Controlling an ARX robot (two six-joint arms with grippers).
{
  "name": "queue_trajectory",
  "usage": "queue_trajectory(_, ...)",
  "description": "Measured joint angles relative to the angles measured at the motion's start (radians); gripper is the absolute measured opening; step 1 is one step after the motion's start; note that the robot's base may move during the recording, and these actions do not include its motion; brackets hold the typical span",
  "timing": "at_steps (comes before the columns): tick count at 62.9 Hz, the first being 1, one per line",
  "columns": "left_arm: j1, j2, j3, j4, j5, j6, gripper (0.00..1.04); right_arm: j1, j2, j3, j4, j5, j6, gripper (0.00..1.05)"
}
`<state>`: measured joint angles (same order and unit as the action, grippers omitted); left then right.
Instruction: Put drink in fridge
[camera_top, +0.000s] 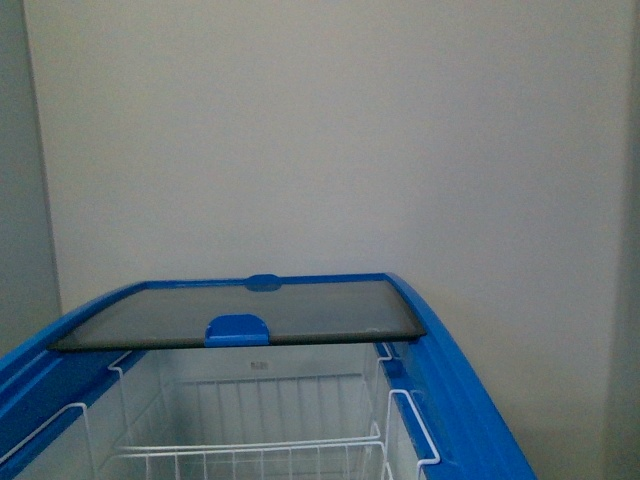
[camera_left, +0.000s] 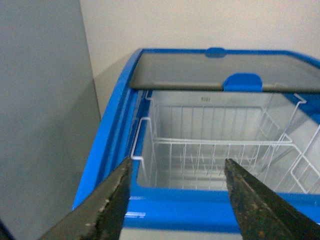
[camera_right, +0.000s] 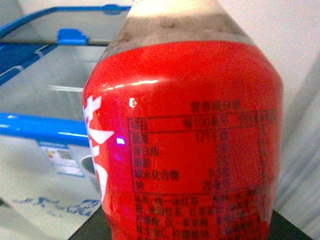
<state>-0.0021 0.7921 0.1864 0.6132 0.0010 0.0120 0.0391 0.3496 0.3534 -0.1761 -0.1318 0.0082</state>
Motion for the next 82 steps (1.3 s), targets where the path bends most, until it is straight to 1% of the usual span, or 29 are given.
queue_trajectory(3,0.001,-0.021,-0.032,-0.009,-0.001,-0.003,0.44,-0.027,0.130,0.045,0.080,-0.102,-0.054,0.37)
queue_trajectory(7,0.001,-0.048,-0.053,-0.018,0.001,-0.003,0.33,-0.029,0.287,0.128,0.171,-0.151,-0.134,0.37)
queue_trajectory(10,0.001,-0.064,-0.060,-0.024,0.001,-0.003,0.28,-0.023,0.366,0.178,0.204,-0.171,-0.189,0.37)
queue_trajectory(11,0.001,-0.076,-0.063,-0.028,-0.001,-0.003,0.24,-0.019,0.393,0.195,0.213,-0.178,-0.220,0.37)
queue_trajectory(14,0.001,-0.092,-0.068,-0.035,-0.001,-0.004,0.19,0.000,0.492,0.277,0.216,-0.219,-0.304,0.37)
queue_trajectory(17,0.001,-0.119,-0.078,-0.048,-0.001,-0.004,0.10,0.032,0.622,0.381,0.179,-0.273,-0.446,0.37)
queue_trajectory(18,0.001,-0.129,-0.082,-0.054,0.000,-0.004,0.06,0.039,0.647,0.402,0.168,-0.278,-0.459,0.37)
queue_trajectory(19,0.001,-0.138,-0.087,-0.060,0.000,-0.004,0.03,0.054,0.695,0.442,0.144,-0.285,-0.527,0.37)
queue_trajectory(24,0.001,-0.172,-0.104,-0.081,-0.001,-0.008,0.03,0.117,0.881,0.612,0.031,-0.288,-0.728,0.37)
queue_trajectory(26,0.001,-0.183,-0.108,-0.088,-0.001,-0.008,0.03,0.132,0.926,0.657,0.000,-0.285,-0.763,0.37)
queue_trajectory(28,0.001,-0.198,-0.113,-0.098,-0.001,-0.009,0.03,0.154,0.990,0.725,-0.043,-0.269,-0.841,0.37)
queue_trajectory(31,0.001,-0.218,-0.119,-0.111,-0.001,-0.009,0.03,0.175,1.051,0.789,-0.078,-0.251,-0.895,0.37)
queue_trajectory(35,0.001,-0.241,-0.127,-0.127,-0.001,-0.009,0.03,0.215,1.168,0.907,-0.126,-0.187,-1.035,0.37)
queue_trajectory(41,0.001,-0.278,-0.135,-0.153,-0.001,-0.009,0.03,0.258,1.293,1.025,-0.145,-0.116,-1.155,0.37)
queue_trajectory(43,0.001,-0.297,-0.140,-0.168,-0.001,-0.009,0.03,0.286,1.378,1.102,-0.146,-0.092,-1.207,0.37)
queue_trajectory(45,0.001,-0.315,-0.144,-0.182,-0.001,-0.009,0.03,0.307,1.441,1.157,-0.145,-0.079,-1.229,0.37)
queue_trajectory(48,0.001,-0.323,-0.167,-0.154,-0.001,-0.009,0.03,0.338,1.524,1.221,-0.149,-0.071,-1.249,0.37)
queue_trajectory(52,0.001,-0.348,-0.172,-0.177,0.001,-0.010,0.03,0.373,1.624,1.290,-0.144,-0.069,-1.253,0.37)
queue_trajectory(61,0.001,-0.419,-0.172,-0.240,-0.001,-0.010,0.03,0.408,1.783,1.379,-0.094,-0.064,-1.247,0.37)
queue_trajectory(73,0.001,-0.511,-0.172,-0.330,-0.001,-0.010,0.03,0.402,1.949,1.469,-0.002,-0.024,-1.217,0.37)
queue_trajectory(82,0.001,-0.557,-0.172,-0.376,-0.001,-0.010,0.03,0.395,2.017,1.506,0.053,-0.013,-1.201,0.37)
